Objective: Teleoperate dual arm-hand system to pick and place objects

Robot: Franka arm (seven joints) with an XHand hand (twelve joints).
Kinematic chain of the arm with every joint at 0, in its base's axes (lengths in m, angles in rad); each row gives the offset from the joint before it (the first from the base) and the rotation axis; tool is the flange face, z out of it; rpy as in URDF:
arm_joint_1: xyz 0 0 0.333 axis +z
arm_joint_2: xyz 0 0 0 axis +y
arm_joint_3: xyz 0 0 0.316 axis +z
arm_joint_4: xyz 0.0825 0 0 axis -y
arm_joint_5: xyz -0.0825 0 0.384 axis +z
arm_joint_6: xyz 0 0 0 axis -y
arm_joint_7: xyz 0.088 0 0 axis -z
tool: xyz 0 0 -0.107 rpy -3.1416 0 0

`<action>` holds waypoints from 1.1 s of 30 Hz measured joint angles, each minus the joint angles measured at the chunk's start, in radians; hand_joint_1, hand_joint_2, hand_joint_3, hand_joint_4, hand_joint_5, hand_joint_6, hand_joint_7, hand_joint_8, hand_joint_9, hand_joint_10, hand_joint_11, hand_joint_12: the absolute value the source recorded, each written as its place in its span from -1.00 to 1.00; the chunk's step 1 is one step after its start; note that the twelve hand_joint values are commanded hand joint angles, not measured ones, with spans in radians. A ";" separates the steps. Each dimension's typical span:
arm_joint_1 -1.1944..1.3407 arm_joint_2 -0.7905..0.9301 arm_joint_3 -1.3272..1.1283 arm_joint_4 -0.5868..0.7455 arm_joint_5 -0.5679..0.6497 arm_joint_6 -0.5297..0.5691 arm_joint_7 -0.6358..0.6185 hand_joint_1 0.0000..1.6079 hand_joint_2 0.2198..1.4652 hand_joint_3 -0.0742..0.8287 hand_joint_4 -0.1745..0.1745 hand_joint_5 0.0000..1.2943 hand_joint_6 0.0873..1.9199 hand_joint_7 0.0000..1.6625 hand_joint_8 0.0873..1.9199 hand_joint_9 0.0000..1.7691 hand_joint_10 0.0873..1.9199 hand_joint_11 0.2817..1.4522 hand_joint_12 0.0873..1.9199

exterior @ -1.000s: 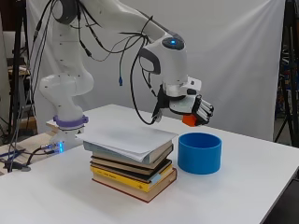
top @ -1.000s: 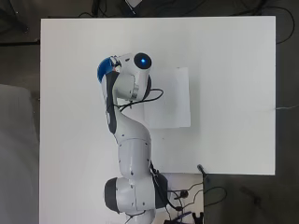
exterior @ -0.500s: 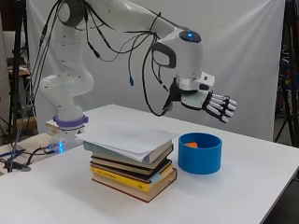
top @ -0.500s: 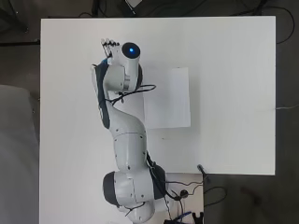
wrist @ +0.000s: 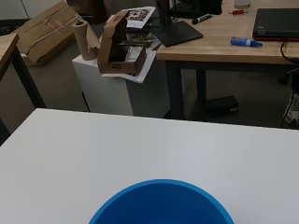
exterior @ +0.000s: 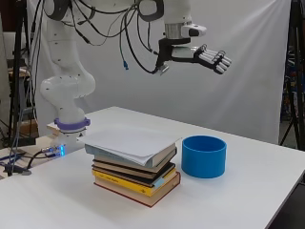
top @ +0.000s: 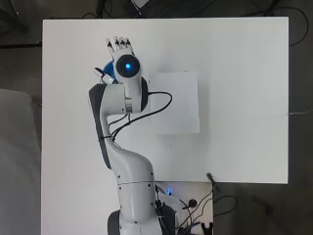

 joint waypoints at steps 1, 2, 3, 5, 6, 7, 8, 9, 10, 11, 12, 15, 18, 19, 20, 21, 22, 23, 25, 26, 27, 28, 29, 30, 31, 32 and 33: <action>0.000 -0.011 -0.003 0.014 -0.012 -0.026 -0.023 -1.00 0.15 -0.85 0.52 -0.63 -1.00 -0.69 -1.00 -0.61 -1.00 -0.74 -1.00; -0.001 -0.019 -0.005 0.025 -0.025 -0.049 -0.040 -1.00 0.16 -0.84 0.51 -0.64 -1.00 -0.69 -1.00 -0.61 -1.00 -0.74 -1.00; -0.001 -0.028 -0.008 0.036 -0.037 -0.071 -0.048 -0.99 0.18 -0.83 0.49 -0.65 -1.00 -0.70 -1.00 -0.61 -1.00 -0.74 -1.00; -0.003 -0.058 -0.014 0.051 -0.060 -0.110 -0.042 -0.97 0.21 -0.82 0.47 -0.64 -1.00 -0.69 -1.00 -0.60 -1.00 -0.74 -1.00; -0.004 -0.082 -0.019 0.055 -0.070 -0.127 -0.036 -0.96 0.22 -0.81 0.46 -0.64 -1.00 -0.69 -1.00 -0.60 -1.00 -0.75 -1.00; -0.006 -0.109 -0.025 0.056 -0.079 -0.143 -0.033 -0.94 0.23 -0.81 0.45 -0.64 -1.00 -0.69 -1.00 -0.60 -1.00 -0.75 -1.00; -0.008 -0.141 -0.034 0.057 -0.090 -0.161 -0.031 -0.91 0.24 -0.81 0.45 -0.64 -1.00 -0.70 -1.00 -0.60 -1.00 -0.75 -1.00; -0.011 -0.173 -0.046 0.058 -0.101 -0.182 -0.026 -0.88 0.26 -0.80 0.44 -0.64 -1.00 -0.70 -1.00 -0.60 -1.00 -0.76 -1.00; -0.015 -0.200 -0.061 0.058 -0.113 -0.203 -0.016 -0.85 0.27 -0.80 0.44 -0.64 -1.00 -0.70 -1.00 -0.60 -1.00 -0.76 -1.00; -0.020 -0.223 -0.079 0.057 -0.125 -0.220 -0.003 -0.84 0.28 -0.80 0.43 -0.64 -1.00 -0.70 -1.00 -0.60 -1.00 -0.76 -1.00; -0.024 -0.238 -0.096 0.054 -0.139 -0.231 0.011 -0.84 0.28 -0.80 0.43 -0.64 -1.00 -0.70 -1.00 -0.61 -1.00 -0.76 -1.00; -0.033 -0.272 -0.133 0.027 -0.174 -0.254 0.034 -0.83 0.29 -0.81 0.44 -0.65 -1.00 -0.71 -1.00 -0.61 -1.00 -0.77 -1.00; -0.038 -0.298 -0.153 -0.014 -0.181 -0.255 0.040 -0.82 0.30 -0.81 0.45 -0.65 -1.00 -0.72 -1.00 -0.62 -1.00 -0.77 -1.00; -0.040 -0.304 -0.157 -0.028 -0.183 -0.250 0.042 -0.82 0.30 -0.82 0.45 -0.65 -1.00 -0.73 -1.00 -0.62 -1.00 -0.78 -1.00; -0.041 -0.309 -0.161 -0.041 -0.183 -0.244 0.044 -0.82 0.30 -0.82 0.45 -0.65 -1.00 -0.73 -1.00 -0.63 -1.00 -0.78 -1.00; -0.041 -0.314 -0.165 -0.052 -0.183 -0.237 0.044 -0.82 0.30 -0.82 0.45 -0.65 -1.00 -0.74 -1.00 -0.63 -1.00 -0.78 -1.00; -0.042 -0.314 -0.169 -0.057 -0.183 -0.229 0.044 -0.82 0.30 -0.82 0.45 -0.65 -1.00 -0.74 -1.00 -0.63 -1.00 -0.78 -1.00; -0.043 -0.313 -0.171 -0.059 -0.184 -0.224 0.045 -0.82 0.30 -0.82 0.45 -0.65 -1.00 -0.74 -1.00 -0.63 -1.00 -0.78 -1.00; -0.043 -0.308 -0.172 -0.061 -0.184 -0.224 0.051 -0.82 0.30 -0.83 0.45 -0.66 -1.00 -0.74 -1.00 -0.63 -1.00 -0.78 -1.00; -0.043 -0.301 -0.172 -0.059 -0.183 -0.226 0.054 -0.82 0.30 -0.83 0.45 -0.66 -1.00 -0.74 -1.00 -0.63 -1.00 -0.77 -1.00; -0.043 -0.294 -0.172 -0.059 -0.181 -0.227 0.056 -0.82 0.29 -0.83 0.44 -0.65 -1.00 -0.74 -1.00 -0.63 -1.00 -0.77 -1.00; -0.043 -0.290 -0.172 -0.061 -0.179 -0.226 0.058 -0.82 0.29 -0.83 0.44 -0.65 -1.00 -0.74 -1.00 -0.63 -1.00 -0.77 -1.00; -0.043 -0.290 -0.172 -0.065 -0.178 -0.224 0.061 -0.81 0.29 -0.83 0.43 -0.65 -1.00 -0.74 -1.00 -0.63 -1.00 -0.77 -1.00; -0.043 -0.293 -0.171 -0.071 -0.178 -0.221 0.065 -0.81 0.29 -0.83 0.43 -0.64 -1.00 -0.73 -1.00 -0.63 -1.00 -0.77 -1.00; -0.044 -0.297 -0.170 -0.078 -0.180 -0.215 0.068 -0.81 0.29 -0.84 0.43 -0.64 -1.00 -0.73 -1.00 -0.63 -1.00 -0.77 -1.00; -0.044 -0.299 -0.168 -0.085 -0.182 -0.209 0.072 -0.81 0.29 -0.84 0.42 -0.64 -1.00 -0.73 -1.00 -0.62 -1.00 -0.76 -1.00; -0.044 -0.301 -0.167 -0.090 -0.183 -0.204 0.074 -0.81 0.29 -0.84 0.41 -0.63 -1.00 -0.73 -1.00 -0.62 -1.00 -0.76 -1.00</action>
